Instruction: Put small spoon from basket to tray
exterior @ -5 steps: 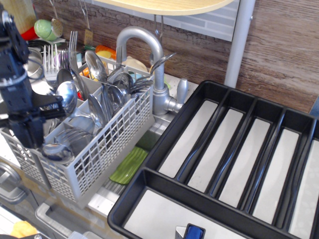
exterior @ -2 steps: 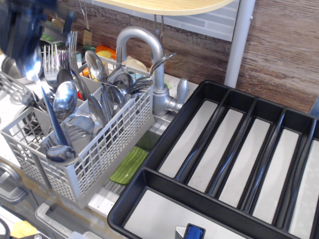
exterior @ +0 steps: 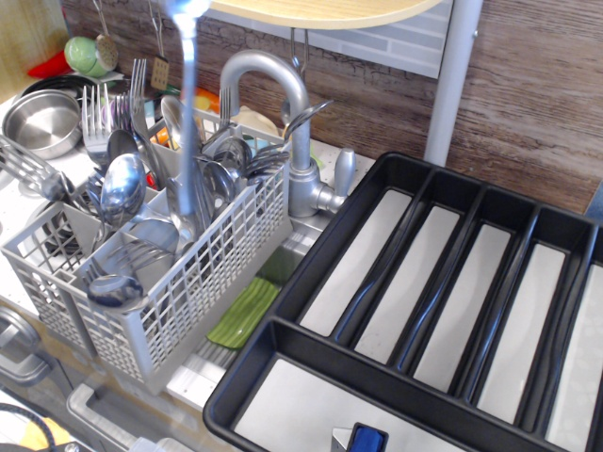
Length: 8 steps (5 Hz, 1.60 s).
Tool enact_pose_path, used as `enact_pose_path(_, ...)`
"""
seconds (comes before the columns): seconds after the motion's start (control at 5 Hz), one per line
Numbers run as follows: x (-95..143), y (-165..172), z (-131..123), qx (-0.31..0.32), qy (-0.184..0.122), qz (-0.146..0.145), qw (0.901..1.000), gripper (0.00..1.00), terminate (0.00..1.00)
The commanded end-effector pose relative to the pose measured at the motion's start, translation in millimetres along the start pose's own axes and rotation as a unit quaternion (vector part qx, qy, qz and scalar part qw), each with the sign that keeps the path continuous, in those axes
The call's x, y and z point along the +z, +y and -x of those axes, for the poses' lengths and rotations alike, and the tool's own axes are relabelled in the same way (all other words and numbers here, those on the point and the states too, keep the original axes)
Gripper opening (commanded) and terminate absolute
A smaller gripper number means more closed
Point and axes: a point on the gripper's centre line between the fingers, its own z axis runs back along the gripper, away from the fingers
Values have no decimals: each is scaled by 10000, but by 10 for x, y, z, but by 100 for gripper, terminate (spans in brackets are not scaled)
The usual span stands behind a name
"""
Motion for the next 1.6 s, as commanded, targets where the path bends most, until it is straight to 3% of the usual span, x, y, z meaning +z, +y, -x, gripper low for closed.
enact_pose_path(0.0, -37, -191, -234, -162, -802, 259, 9963, 0, 0)
enact_pose_path(0.2, -163, -268, -484, -274, -1315, 619, 9890, 0, 0)
enact_pose_path(0.6, -430, -448, -1019, -393, -2103, 712, 9742, 0, 0)
enact_pose_path(0.8, -744, -548, -1162, -471, -2237, 871, 9696, 0, 0)
enact_pose_path(1.0, -1001, -578, -1194, -588, -2101, 684, 9735, 0, 0)
enact_pose_path(1.2, -1212, -627, -1233, -691, -2222, 603, 9707, 0, 0)
enact_pose_path(1.4, -1307, -665, -1306, -765, -2338, 167, 9691, 0, 0)
